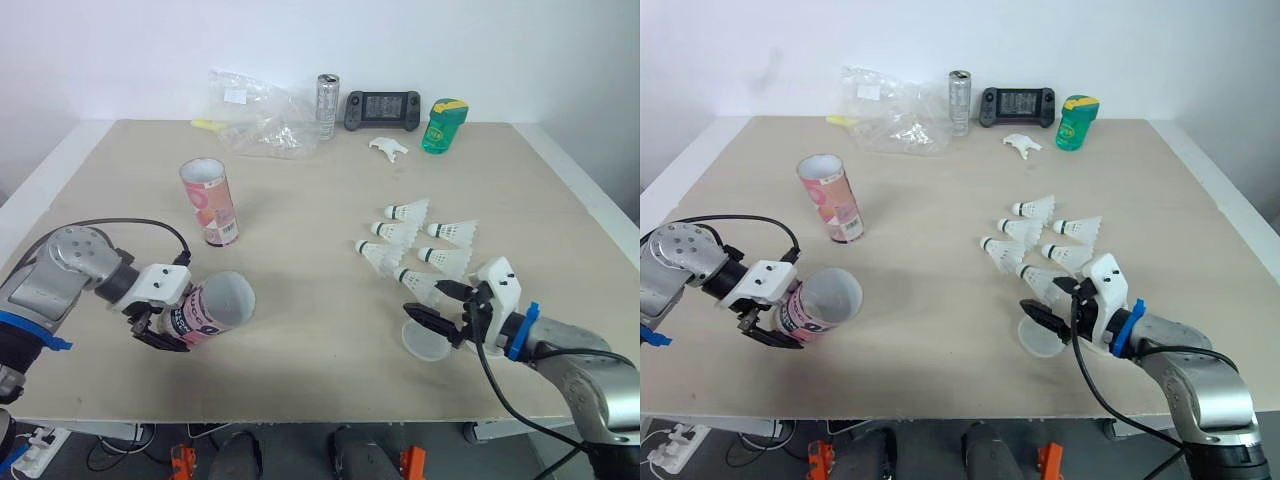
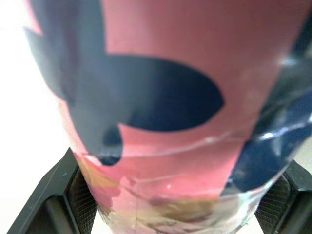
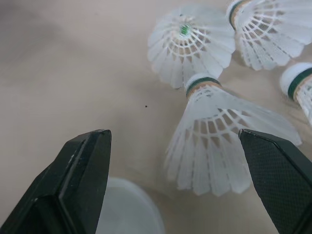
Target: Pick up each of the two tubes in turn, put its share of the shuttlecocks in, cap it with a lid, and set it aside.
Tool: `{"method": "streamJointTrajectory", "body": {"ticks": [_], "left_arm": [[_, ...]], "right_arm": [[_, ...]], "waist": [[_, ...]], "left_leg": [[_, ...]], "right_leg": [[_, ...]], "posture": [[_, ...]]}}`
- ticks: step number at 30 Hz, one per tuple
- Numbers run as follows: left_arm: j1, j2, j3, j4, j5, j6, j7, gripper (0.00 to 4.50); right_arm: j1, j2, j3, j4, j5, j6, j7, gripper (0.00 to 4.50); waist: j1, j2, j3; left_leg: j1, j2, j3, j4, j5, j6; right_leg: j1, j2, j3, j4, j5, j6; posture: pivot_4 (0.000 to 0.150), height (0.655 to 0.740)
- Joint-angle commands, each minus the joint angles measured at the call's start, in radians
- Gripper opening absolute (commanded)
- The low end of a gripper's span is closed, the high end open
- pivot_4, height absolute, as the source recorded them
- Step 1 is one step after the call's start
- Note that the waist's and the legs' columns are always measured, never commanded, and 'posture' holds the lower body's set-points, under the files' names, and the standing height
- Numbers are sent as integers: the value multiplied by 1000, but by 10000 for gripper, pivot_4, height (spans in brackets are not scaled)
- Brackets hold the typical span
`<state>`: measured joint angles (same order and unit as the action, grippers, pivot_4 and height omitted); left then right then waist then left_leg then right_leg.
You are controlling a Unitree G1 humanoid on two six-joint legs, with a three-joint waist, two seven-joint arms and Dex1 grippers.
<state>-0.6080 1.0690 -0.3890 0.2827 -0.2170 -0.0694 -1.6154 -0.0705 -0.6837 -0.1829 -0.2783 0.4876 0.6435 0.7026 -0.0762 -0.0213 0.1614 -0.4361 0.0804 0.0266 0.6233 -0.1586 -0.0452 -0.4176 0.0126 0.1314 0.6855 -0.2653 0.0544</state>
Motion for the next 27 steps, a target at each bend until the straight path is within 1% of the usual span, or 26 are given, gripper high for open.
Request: {"method": "streamJointTrajectory", "body": {"ticks": [1, 2, 3, 5, 6, 7, 8, 9, 13, 16, 17, 20, 23, 25, 27], "left_arm": [[33, 8, -12, 26, 42, 0, 1, 37701], [34, 7, -10, 23, 42, 1, 1, 37701], [36, 6, -8, 19, 41, 4, 1, 37701], [41, 3, -3, 12, 38, 11, 1, 37701], [43, 2, -1, 8, 36, 13, 1, 37701], [46, 1, 1, 4, 33, 17, 1, 37701], [48, -1, 2, 1, 32, 20, 1, 37701], [50, -3, 4, -2, 32, 22, 1, 37701], [56, -11, 9, -10, 35, 26, 1, 37701], [58, -16, 9, -13, 35, 29, 1, 37701], [59, -18, 9, -13, 36, 29, 1, 37701], [61, -22, 7, -14, 36, 30, 1, 37701], [62, -25, 6, -14, 37, 30, 1, 37701], [55, -31, 2, -10, 36, 32, 1, 37701], [47, -36, -4, -3, 38, 32, 1, 37701]], "right_arm": [[-33, 6, 4, 10, -16, -38, -1, 36621], [-35, 11, -1, 11, -10, -41, 0, 32382], [-35, 14, -6, 9, -5, -46, 5, 26991], [-34, 15, -12, 5, 0, -51, 11, 18984], [-35, 15, -14, 3, 1, -51, 11, 13173], [-33, 13, -17, -1, 3, -50, 13, 9086], [-32, 11, -19, -4, 5, -50, 15, 3978], [-31, 9, -21, -9, 7, -47, 14, 1918], [-15, -8, -36, -43, 15, -32, 18, 1918], [-3, -23, -80, -99, 61, -6, 26, 1918], [-1, -46, -97, -122, 63, 1, 32, 1918], [-34, -105, -149, -162, 80, 18, 36, 1918], [-91, -153, -160, -241, 164, 50, 78, 1918], [-200, -154, -88, -323, 267, 81, 119, 1918], [-302, -148, 33, -375, 279, 80, 169, 1918]], "waist": [[-1, 1, 0], [-1, 1, 0], [-1, 1, 0], [-1, 1, 0], [-1, 1, -1], [-1, 1, -1], [-1, 1, -1], [-1, 1, -1], [0, 1, -1], [0, 1, -1], [0, 1, -1], [1, 2, -1], [0, 3, -1], [-2, 4, -2], [-2, 5, -2]], "left_leg": [[0, 0, 0, 0, 0, 0], [0, 0, 0, 0, 0, 0], [0, 0, 0, 0, 0, 0], [0, 0, 0, 0, 0, 0], [0, 0, 0, 0, 0, 0], [0, 0, 0, 0, 0, 0], [0, 0, 0, 0, 0, 0], [0, 0, 0, 0, 0, 0], [0, 0, 0, 0, 0, 0], [0, 0, 0, 0, 0, 0], [0, 0, 0, 0, 0, 0], [0, -1, 0, 0, 0, 0], [0, -1, 1, 1, 0, 0], [1, 0, 1, 0, 0, 0], [1, 0, 0, 0, 0, 0]], "right_leg": [[0, 0, 0, 0, 0, 0], [0, 0, 0, 0, 0, 0], [0, 0, 0, 0, 0, 0], [0, 0, 0, 0, 0, 0], [0, 0, 0, 0, 0, 0], [0, 0, 0, 0, 0, 0], [0, 0, 0, 0, 0, 0], [0, 0, 0, 0, 0, 0], [0, 0, 0, 0, 0, 0], [0, 0, 0, 0, 0, 1], [0, 0, 1, 0, 0, 1], [0, -1, 1, 0, 0, 1], [0, -1, 1, 0, 0, 1], [0, 0, 1, 0, 0, 1], [0, 0, 1, 0, 0, 1]], "posture": [[1500, 7236], [1500, 7236], [1500, 7236], [1500, 7236], [1500, 7236], [1500, 7236], [1500, 7236], [1500, 7236], [1500, 7236], [1500, 7236], [1500, 7236], [1500, 7236], [1500, 7236], [1500, 7236], [1500, 7236]]}}
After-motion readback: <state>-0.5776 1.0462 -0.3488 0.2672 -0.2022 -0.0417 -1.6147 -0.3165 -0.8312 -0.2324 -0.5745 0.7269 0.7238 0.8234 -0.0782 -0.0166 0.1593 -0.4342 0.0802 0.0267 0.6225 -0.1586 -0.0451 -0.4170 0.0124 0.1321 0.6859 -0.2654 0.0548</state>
